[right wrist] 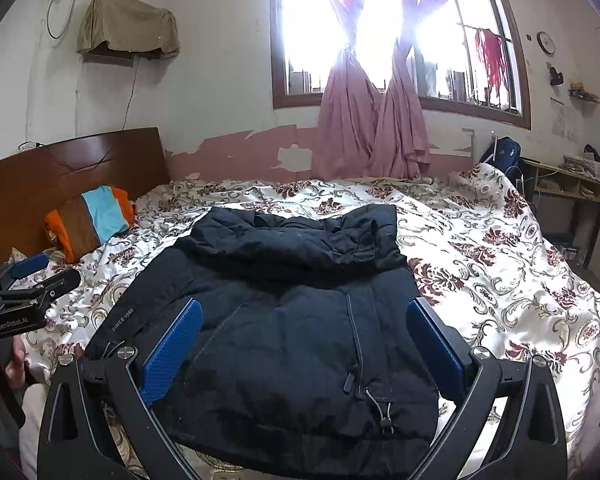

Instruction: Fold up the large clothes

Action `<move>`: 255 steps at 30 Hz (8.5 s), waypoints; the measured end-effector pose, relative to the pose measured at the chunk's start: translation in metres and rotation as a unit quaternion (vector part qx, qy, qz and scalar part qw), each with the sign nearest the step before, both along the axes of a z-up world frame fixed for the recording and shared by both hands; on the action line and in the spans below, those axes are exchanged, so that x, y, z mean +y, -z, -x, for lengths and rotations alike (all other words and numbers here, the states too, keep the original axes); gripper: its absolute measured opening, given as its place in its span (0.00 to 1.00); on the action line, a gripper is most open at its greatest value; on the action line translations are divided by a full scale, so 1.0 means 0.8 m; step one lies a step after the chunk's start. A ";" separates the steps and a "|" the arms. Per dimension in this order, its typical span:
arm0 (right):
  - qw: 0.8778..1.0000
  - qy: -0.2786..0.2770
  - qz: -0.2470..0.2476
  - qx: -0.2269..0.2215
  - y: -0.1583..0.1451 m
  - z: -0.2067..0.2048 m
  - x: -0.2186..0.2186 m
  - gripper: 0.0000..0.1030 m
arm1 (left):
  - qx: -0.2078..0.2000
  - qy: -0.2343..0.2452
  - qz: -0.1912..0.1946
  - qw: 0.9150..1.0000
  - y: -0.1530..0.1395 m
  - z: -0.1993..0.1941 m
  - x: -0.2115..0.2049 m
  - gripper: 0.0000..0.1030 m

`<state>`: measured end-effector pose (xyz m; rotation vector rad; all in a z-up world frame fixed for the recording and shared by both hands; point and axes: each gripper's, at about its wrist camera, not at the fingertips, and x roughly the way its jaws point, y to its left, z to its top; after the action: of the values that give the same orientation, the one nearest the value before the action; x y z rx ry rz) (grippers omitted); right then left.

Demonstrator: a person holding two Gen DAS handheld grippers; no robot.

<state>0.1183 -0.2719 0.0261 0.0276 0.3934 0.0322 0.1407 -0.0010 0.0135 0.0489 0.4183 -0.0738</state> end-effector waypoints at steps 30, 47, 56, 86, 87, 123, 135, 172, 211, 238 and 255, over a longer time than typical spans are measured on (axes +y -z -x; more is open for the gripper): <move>0.998 0.009 0.032 0.062 0.099 0.023 -0.002 0.97 | 0.050 0.042 -0.059 0.996 0.108 0.035 0.006 0.98; 0.988 0.006 0.083 0.128 0.137 0.040 -0.002 0.98 | 0.112 0.069 -0.189 0.973 0.191 0.051 -0.002 0.98; 0.983 -0.009 0.123 0.137 0.148 0.035 0.008 0.98 | 0.118 0.036 -0.270 0.955 0.223 0.037 -0.017 0.98; 0.958 0.022 0.273 0.080 0.162 0.020 0.044 0.69 | 0.049 -0.017 -0.273 0.960 0.212 0.016 -0.005 0.75; 0.959 0.022 0.271 0.076 0.160 0.021 0.043 0.62 | 0.051 -0.018 -0.271 0.961 0.212 0.016 -0.003 0.70; 0.984 -0.004 0.177 0.003 0.091 0.088 0.039 0.03 | 0.014 -0.013 -0.156 0.987 0.099 0.061 0.018 0.05; 0.984 0.000 0.172 -0.051 0.022 0.089 0.030 0.03 | -0.020 -0.007 -0.108 0.994 0.009 0.050 0.026 0.05; 0.984 0.034 0.166 -0.057 -0.051 -0.320 -0.010 0.03 | -0.023 -0.020 -0.124 0.992 -0.065 -0.309 -0.028 0.05; 0.975 0.052 0.208 0.050 0.051 -0.612 -0.004 0.03 | 0.098 -0.056 -0.111 0.987 0.039 -0.574 -0.042 0.05; 0.989 0.032 0.127 0.065 0.046 -0.646 -0.035 0.51 | 0.107 -0.033 0.075 0.991 0.007 -0.593 0.004 0.89; 0.994 -0.018 0.090 0.061 0.089 -0.542 -0.018 0.79 | 0.077 0.076 -0.066 0.992 0.071 -0.486 -0.077 0.90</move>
<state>0.5518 -0.2863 -0.0449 -0.1569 0.5182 0.0297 0.5295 -0.0626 -0.0434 0.2060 0.5725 -0.2003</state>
